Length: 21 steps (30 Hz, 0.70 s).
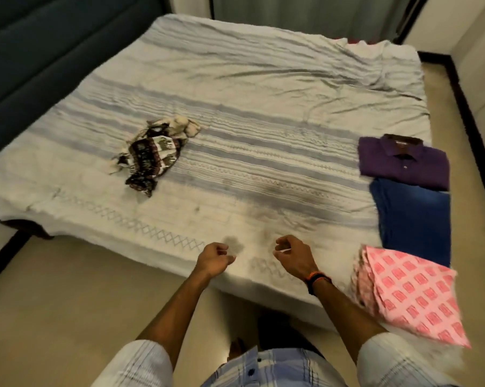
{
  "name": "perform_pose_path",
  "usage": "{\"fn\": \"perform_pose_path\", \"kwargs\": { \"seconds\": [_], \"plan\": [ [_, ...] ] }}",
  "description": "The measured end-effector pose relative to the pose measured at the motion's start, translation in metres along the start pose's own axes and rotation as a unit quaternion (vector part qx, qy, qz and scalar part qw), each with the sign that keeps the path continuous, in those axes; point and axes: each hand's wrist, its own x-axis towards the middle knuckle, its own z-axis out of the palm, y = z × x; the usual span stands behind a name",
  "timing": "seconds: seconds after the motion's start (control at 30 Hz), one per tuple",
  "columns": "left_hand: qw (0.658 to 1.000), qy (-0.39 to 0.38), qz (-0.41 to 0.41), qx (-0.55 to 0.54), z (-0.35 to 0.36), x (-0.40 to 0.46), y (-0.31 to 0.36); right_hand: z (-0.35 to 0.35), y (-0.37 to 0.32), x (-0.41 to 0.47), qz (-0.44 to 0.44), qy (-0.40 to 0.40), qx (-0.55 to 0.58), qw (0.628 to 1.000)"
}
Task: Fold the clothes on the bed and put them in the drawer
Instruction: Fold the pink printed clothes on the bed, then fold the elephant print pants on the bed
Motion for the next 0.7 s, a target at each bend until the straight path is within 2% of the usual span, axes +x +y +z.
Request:
{"fn": "perform_pose_path", "kwargs": {
  "seconds": [0.33,0.7],
  "plan": [
    [0.991,0.083,-0.036,-0.103,-0.134,0.066,-0.022,0.104,-0.118,0.102,-0.075,-0.087,-0.035,0.993],
    [0.978,0.118,-0.081,-0.154,-0.240,0.147,-0.006,0.184,-0.223,0.198,-0.088,-0.160,-0.059,0.981]
  ]
}}
